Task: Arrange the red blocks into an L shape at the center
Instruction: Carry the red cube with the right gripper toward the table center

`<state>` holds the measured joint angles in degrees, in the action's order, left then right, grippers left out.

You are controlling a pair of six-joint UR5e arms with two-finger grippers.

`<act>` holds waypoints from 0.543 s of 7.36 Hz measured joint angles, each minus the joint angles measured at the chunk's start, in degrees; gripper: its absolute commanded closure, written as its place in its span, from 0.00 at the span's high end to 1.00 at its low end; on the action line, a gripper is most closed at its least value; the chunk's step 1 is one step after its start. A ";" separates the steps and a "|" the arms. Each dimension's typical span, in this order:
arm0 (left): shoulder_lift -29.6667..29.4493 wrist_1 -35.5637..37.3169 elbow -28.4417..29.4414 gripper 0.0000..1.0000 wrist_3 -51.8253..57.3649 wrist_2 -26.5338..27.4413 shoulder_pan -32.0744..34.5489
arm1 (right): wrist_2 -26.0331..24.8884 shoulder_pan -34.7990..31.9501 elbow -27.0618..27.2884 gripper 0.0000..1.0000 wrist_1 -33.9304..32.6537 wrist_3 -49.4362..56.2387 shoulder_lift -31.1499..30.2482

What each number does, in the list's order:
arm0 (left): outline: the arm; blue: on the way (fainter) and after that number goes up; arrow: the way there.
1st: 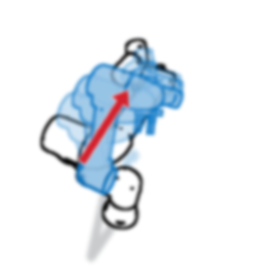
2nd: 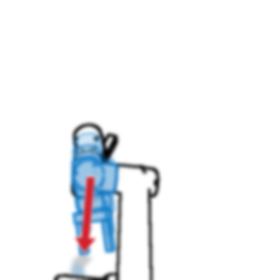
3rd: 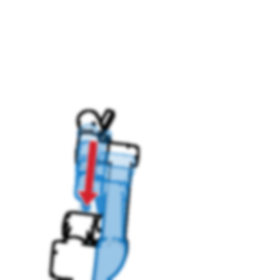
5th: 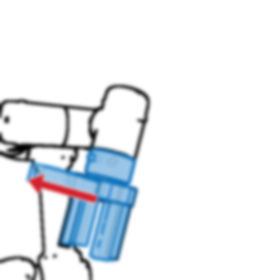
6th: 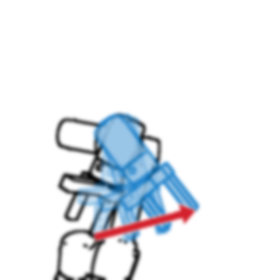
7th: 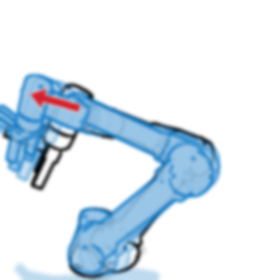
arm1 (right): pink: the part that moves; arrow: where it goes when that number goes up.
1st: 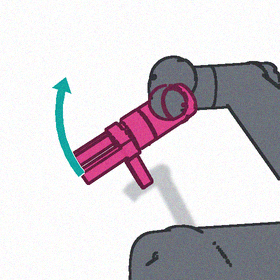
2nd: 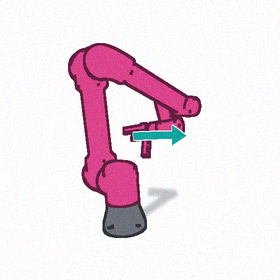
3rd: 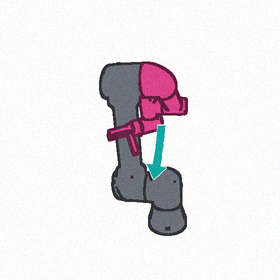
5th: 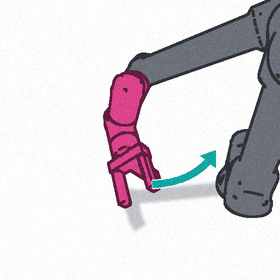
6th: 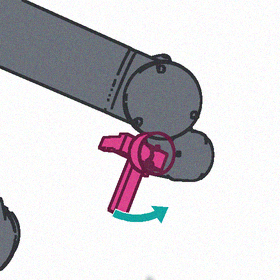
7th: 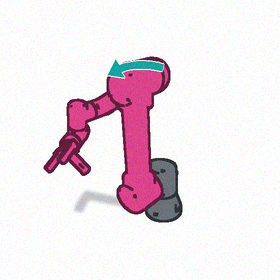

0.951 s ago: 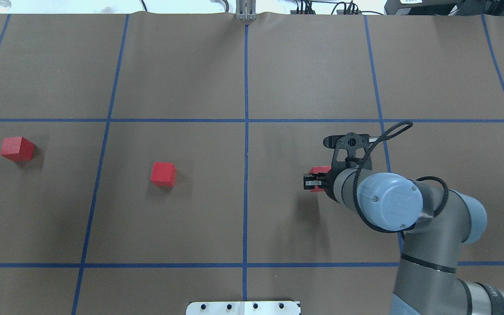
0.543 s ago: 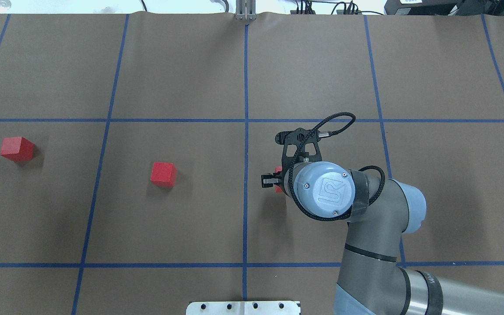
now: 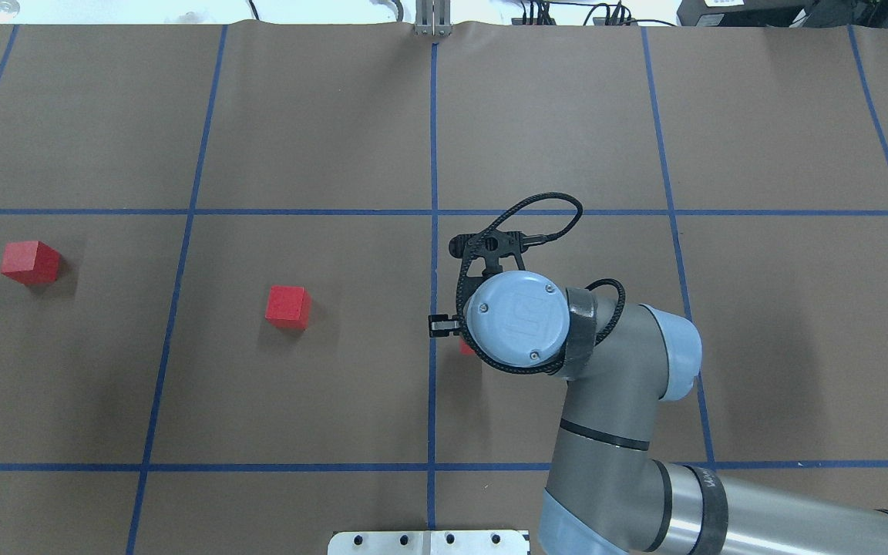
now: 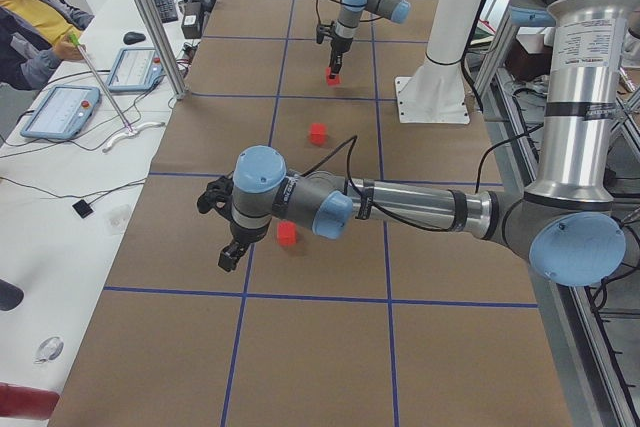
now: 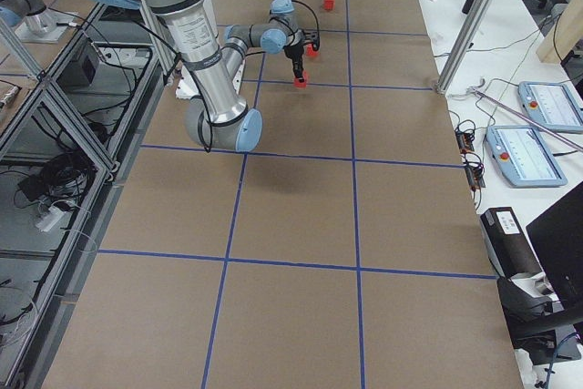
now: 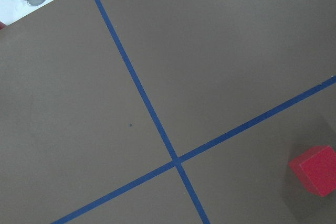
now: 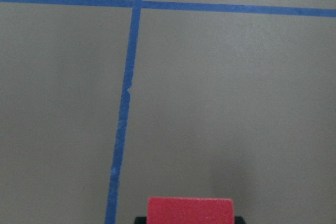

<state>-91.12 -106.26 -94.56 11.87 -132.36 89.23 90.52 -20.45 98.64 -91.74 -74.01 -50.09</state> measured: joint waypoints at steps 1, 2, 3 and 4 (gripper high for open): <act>0.03 0.00 0.07 1.00 0.00 0.00 0.00 | -0.23 0.03 -2.18 0.00 0.72 -1.55 1.64; 0.04 0.00 0.15 1.00 0.00 0.00 0.00 | -0.80 0.04 -3.66 0.00 1.79 -2.55 2.47; 0.03 0.00 0.17 1.00 0.00 0.00 0.00 | -1.65 0.05 -5.20 0.00 3.13 -3.39 3.10; 0.03 0.00 0.18 1.00 0.00 0.00 -0.01 | -2.36 0.06 -6.63 0.00 4.14 -4.02 3.63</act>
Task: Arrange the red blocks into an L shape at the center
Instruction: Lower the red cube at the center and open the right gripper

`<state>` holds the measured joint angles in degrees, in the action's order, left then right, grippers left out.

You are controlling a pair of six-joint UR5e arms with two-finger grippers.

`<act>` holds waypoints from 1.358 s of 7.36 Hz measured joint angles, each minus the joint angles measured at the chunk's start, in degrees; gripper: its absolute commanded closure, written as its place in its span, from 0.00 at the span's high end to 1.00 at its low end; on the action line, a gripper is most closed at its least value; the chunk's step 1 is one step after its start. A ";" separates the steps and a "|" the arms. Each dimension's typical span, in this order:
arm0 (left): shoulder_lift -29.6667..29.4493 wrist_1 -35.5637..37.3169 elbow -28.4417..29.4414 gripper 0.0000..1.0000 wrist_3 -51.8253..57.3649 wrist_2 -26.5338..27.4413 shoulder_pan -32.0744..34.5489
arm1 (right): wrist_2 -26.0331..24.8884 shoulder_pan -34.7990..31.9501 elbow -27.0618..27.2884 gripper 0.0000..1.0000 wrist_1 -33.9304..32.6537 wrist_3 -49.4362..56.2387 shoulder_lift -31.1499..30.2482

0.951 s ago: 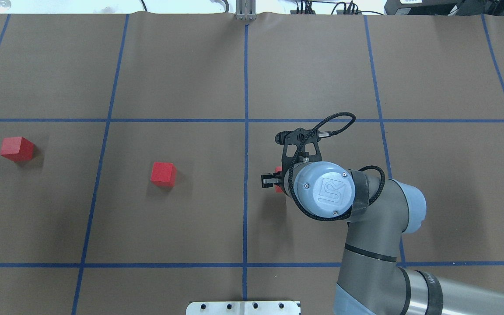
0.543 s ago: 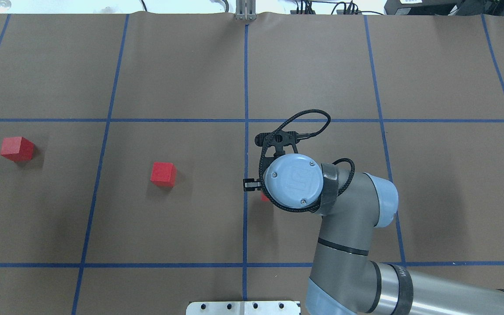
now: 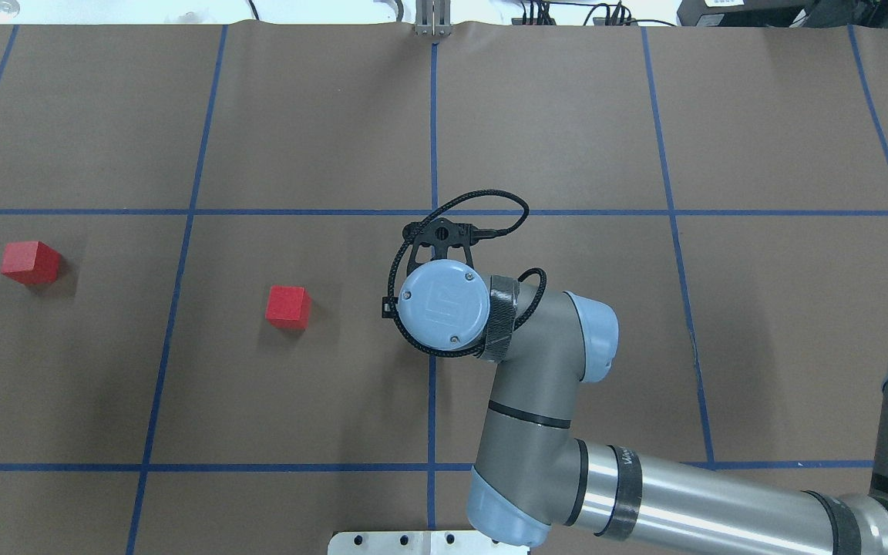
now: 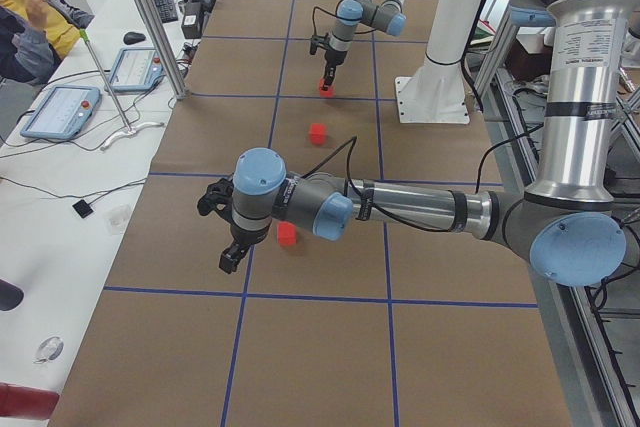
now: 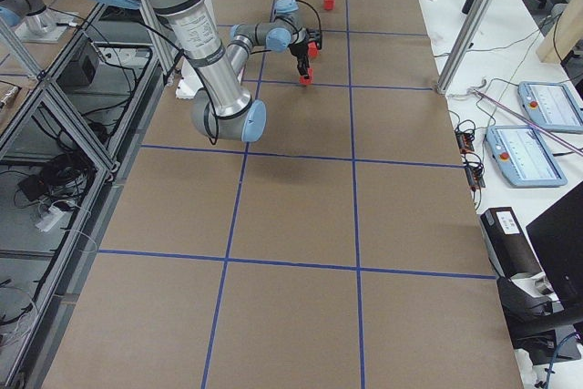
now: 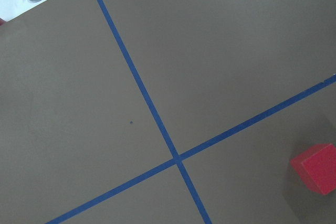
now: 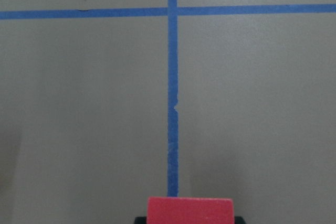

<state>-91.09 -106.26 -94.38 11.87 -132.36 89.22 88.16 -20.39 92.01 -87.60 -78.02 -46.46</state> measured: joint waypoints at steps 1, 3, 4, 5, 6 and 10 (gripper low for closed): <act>0.00 0.00 0.00 1.00 0.00 0.00 -0.01 | -0.53 0.00 -0.93 0.00 0.52 -0.34 0.32; 0.01 0.00 0.04 1.00 0.00 0.00 -0.01 | -0.93 0.00 -1.78 0.00 0.83 -0.52 0.60; -0.01 0.00 0.05 1.00 0.00 0.00 -0.01 | -1.01 0.00 -2.40 0.02 0.83 -0.54 0.92; -0.04 0.00 0.00 1.00 0.00 0.00 -0.01 | -1.04 0.00 -3.02 0.05 0.80 -0.55 1.35; -0.04 0.00 -0.05 1.00 0.00 0.00 -0.01 | -1.05 0.00 -3.38 0.12 0.78 -0.55 1.55; -0.05 0.00 -0.09 1.00 0.00 0.00 -0.01 | -1.22 0.03 -3.65 0.43 0.61 -0.54 1.71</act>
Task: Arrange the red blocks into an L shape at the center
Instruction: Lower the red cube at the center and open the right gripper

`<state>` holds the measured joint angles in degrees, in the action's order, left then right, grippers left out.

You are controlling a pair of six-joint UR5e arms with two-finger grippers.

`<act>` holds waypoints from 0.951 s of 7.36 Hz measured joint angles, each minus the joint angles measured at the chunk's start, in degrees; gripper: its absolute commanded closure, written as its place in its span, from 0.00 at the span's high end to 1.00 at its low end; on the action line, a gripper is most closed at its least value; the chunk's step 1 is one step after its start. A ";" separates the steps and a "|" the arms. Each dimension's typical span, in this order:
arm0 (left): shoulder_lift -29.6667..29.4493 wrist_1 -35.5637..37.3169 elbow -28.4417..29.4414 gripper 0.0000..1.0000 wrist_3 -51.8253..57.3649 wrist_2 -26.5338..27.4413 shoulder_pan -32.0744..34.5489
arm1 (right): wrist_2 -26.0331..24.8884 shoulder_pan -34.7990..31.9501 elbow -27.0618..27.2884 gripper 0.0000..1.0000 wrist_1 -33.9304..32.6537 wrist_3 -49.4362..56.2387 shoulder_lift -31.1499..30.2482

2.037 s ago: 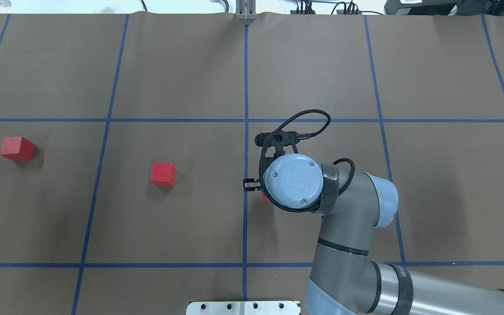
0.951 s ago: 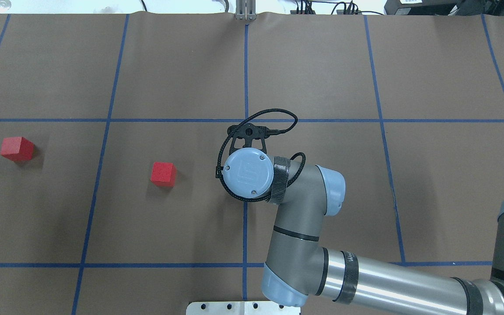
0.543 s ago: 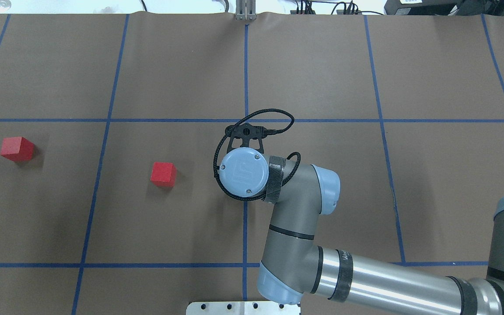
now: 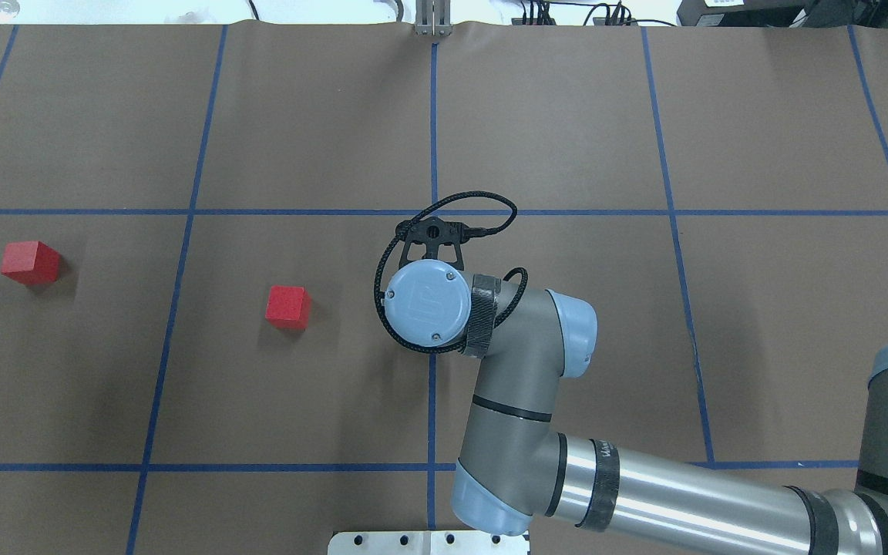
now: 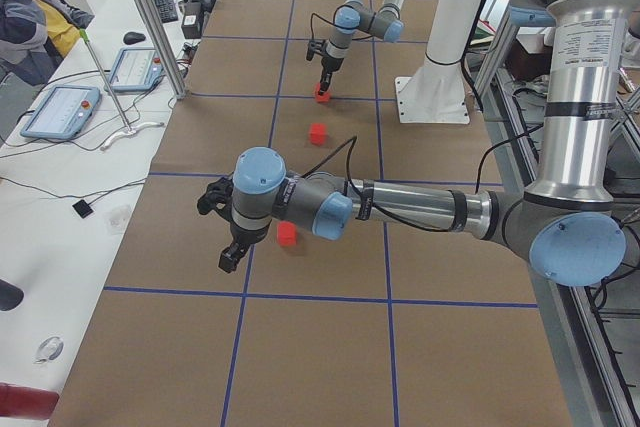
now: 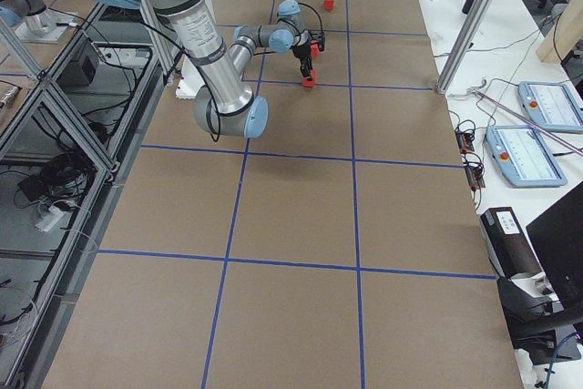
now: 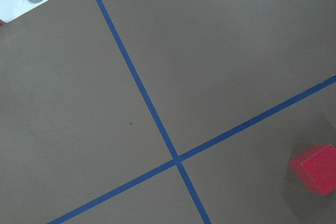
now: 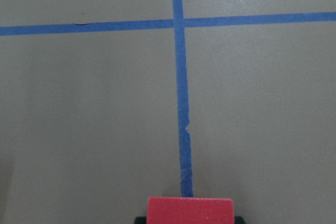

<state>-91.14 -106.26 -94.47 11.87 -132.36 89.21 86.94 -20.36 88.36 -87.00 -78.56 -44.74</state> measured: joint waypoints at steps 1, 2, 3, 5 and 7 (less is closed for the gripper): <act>0.00 0.00 0.01 1.00 0.00 0.00 0.00 | -0.06 0.01 -0.01 0.62 -0.03 -0.01 0.00; 0.00 -0.02 0.01 1.00 0.00 0.00 0.00 | -0.27 0.01 -0.03 0.99 -0.07 -0.03 0.03; 0.00 -0.06 0.00 1.00 0.00 0.00 0.00 | -0.62 0.09 -0.06 0.99 -0.09 -0.25 0.06; 0.00 -0.08 -0.07 1.00 0.00 0.00 0.00 | -0.89 0.24 -0.07 0.99 -0.06 -0.88 0.16; 0.00 -0.65 -0.39 1.00 -0.03 0.00 0.00 | -0.68 -0.38 1.53 0.99 -1.58 -0.82 0.59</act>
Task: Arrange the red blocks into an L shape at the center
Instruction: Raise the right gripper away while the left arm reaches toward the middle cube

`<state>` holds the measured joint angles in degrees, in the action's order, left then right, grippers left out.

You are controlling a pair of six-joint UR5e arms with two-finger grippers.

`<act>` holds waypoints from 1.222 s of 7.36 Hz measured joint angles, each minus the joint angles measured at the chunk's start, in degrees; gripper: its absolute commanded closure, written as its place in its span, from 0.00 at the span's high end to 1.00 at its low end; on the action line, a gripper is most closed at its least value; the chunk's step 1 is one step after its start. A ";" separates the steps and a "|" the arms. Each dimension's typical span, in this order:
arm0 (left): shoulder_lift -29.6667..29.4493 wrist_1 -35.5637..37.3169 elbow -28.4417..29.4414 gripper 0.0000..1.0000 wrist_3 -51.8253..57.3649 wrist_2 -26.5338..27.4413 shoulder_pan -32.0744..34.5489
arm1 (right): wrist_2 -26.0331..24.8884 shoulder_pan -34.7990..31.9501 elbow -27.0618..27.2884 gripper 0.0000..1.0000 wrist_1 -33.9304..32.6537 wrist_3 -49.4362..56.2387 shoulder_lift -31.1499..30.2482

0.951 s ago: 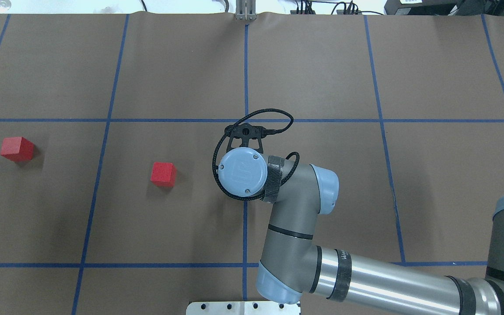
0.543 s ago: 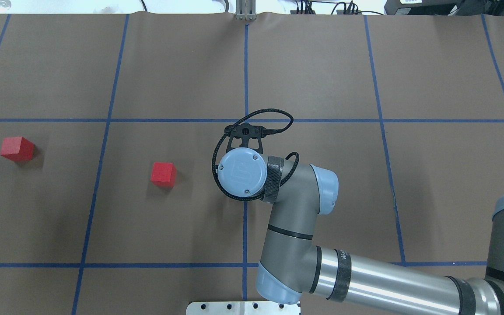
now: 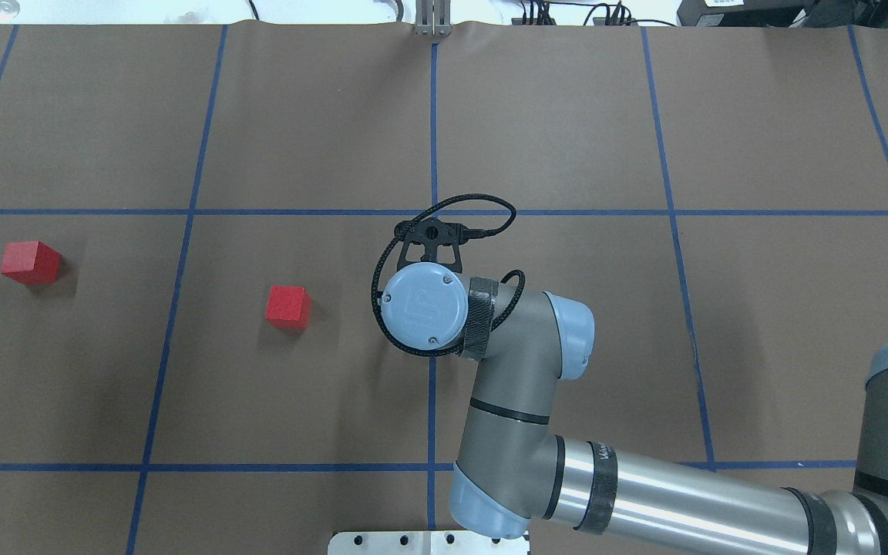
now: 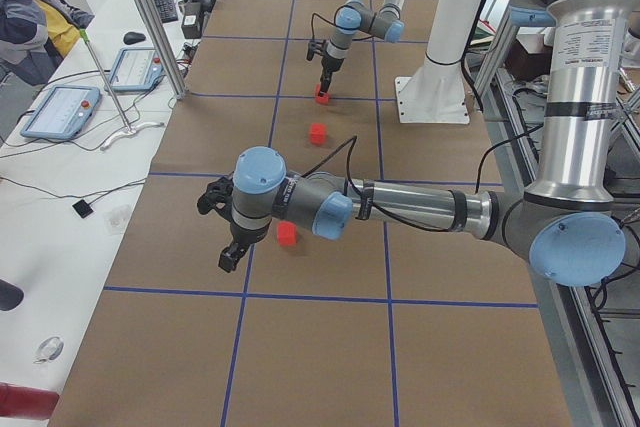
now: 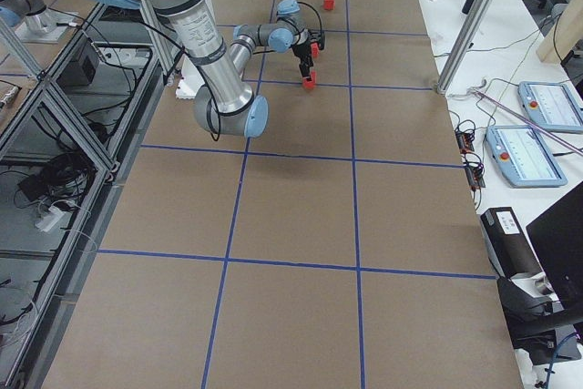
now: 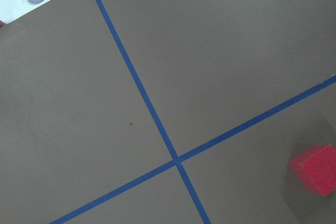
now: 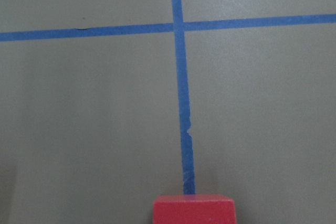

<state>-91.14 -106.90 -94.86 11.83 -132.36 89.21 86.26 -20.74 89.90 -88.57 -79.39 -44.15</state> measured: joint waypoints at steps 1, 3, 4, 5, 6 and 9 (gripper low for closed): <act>-0.07 -0.84 -0.11 1.00 -0.08 0.00 -0.05 | 0.86 -1.39 3.12 0.99 -3.00 -0.05 -0.23; -1.09 -1.37 -2.12 1.00 -2.03 0.02 -2.01 | 6.32 -7.85 8.36 1.00 -8.84 0.68 -0.85; -2.02 -1.29 -4.94 1.00 -7.52 0.08 -5.44 | 10.62 -12.80 9.64 1.00 -9.80 3.08 -1.92; -3.15 -1.17 -7.90 1.00 -15.81 0.16 -10.09 | 14.77 -17.88 10.47 1.00 -9.99 7.78 -3.73; -4.72 -1.02 -10.24 1.00 -24.93 0.28 -15.94 | 18.57 -23.10 10.75 1.00 -9.92 13.93 -6.07; -12.31 0.90 -11.99 1.00 -45.65 1.32 -33.01 | 33.15 -39.28 10.60 1.00 -9.84 42.78 -16.07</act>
<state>-103.45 -106.00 -106.85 -33.82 -131.04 56.20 119.41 -60.03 100.49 -98.41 -36.61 -60.22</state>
